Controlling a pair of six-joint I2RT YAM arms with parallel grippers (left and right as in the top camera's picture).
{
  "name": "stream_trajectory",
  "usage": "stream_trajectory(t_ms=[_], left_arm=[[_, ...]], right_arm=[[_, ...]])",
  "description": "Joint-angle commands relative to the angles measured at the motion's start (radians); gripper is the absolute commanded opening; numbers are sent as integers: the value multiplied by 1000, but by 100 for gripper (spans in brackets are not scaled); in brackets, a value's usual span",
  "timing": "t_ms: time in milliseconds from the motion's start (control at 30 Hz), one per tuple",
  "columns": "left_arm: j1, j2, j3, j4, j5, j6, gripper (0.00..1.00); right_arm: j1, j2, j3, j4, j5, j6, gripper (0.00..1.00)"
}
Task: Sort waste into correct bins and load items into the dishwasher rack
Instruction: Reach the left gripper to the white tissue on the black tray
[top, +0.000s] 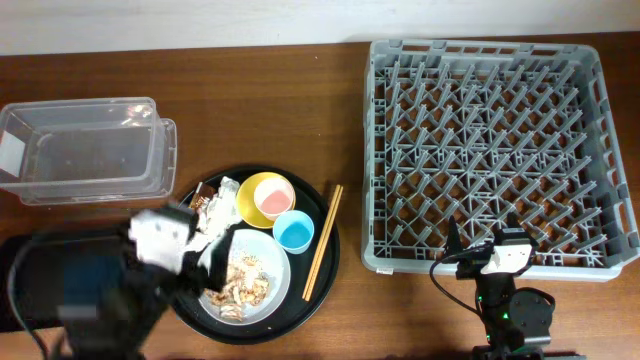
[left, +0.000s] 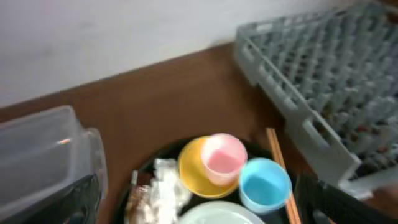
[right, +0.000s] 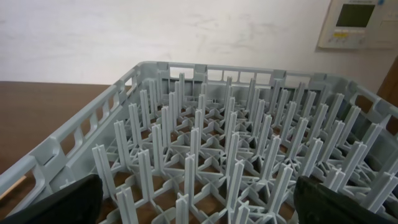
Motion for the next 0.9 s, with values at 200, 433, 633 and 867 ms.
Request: stream_trajectory(t_ms=[200, 433, 633, 867], left_arm=[[2, 311, 111, -133, -11, -61, 99], [2, 555, 111, -165, -364, -544, 95], [2, 832, 111, -94, -321, -543, 64], [2, 1079, 111, 24, -191, -373, 64]], right_arm=[[-7, -6, -8, -2, 15, 0, 98], [-7, -6, -8, -2, 15, 0, 98], [-7, -6, -8, -2, 15, 1, 98], [-7, -6, -8, -2, 15, 1, 98]])
